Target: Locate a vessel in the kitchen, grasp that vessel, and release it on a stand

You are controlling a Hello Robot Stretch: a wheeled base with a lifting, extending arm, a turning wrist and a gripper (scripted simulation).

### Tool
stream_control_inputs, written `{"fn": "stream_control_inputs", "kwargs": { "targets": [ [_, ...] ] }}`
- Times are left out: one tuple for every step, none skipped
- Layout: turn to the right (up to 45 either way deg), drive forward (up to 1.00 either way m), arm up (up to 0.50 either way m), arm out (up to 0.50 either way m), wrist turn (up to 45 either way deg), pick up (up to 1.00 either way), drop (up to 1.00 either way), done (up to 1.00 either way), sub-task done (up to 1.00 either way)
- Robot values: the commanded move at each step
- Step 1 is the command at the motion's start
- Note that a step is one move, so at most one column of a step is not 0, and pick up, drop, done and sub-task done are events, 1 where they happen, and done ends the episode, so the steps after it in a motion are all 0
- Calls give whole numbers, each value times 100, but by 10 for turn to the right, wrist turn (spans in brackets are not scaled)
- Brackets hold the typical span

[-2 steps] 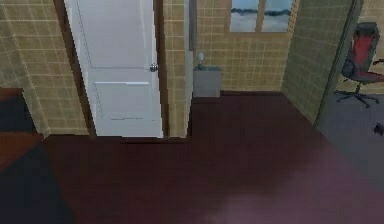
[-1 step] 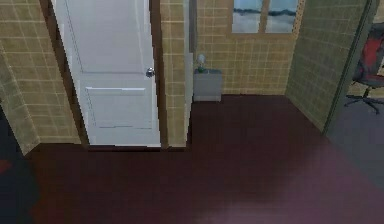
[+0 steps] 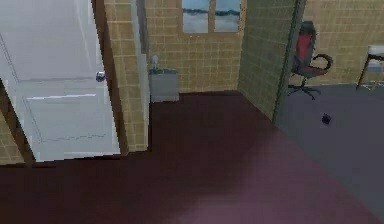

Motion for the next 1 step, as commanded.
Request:
{"fn": "stream_control_inputs", "kwargs": {
  "targets": [
    [0,100,0,0,0,0,0,0,0]
  ]
}}
